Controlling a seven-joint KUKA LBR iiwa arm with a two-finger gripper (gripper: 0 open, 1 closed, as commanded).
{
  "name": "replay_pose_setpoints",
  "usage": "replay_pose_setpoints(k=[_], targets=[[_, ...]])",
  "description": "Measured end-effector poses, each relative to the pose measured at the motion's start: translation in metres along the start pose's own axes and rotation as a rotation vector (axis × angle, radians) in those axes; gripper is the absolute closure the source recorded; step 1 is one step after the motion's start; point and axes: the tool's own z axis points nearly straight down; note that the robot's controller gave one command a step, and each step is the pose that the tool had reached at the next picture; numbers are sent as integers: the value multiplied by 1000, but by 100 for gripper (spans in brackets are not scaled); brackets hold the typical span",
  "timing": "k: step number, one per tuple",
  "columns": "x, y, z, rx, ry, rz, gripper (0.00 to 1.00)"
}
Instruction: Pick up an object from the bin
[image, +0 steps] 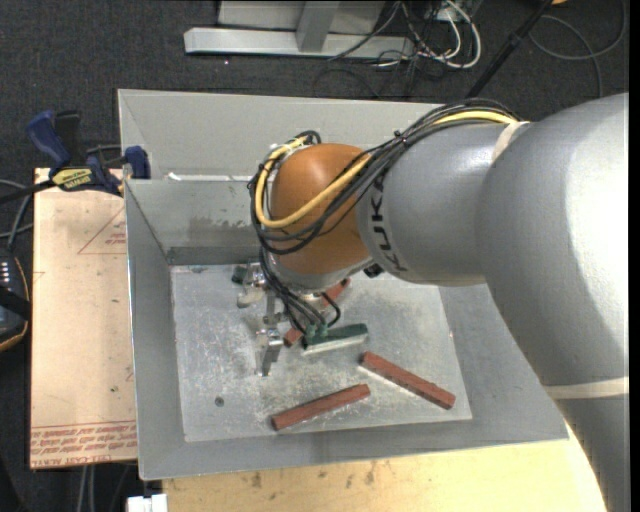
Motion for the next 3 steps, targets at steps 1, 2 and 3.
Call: replay_pose_setpoints(k=[1,2,3], targets=[[-21,-15,-7,0,9,-139,0],[-25,-50,-16,0,4,2,0],[-62,-48,27,1,8,-9,0]])
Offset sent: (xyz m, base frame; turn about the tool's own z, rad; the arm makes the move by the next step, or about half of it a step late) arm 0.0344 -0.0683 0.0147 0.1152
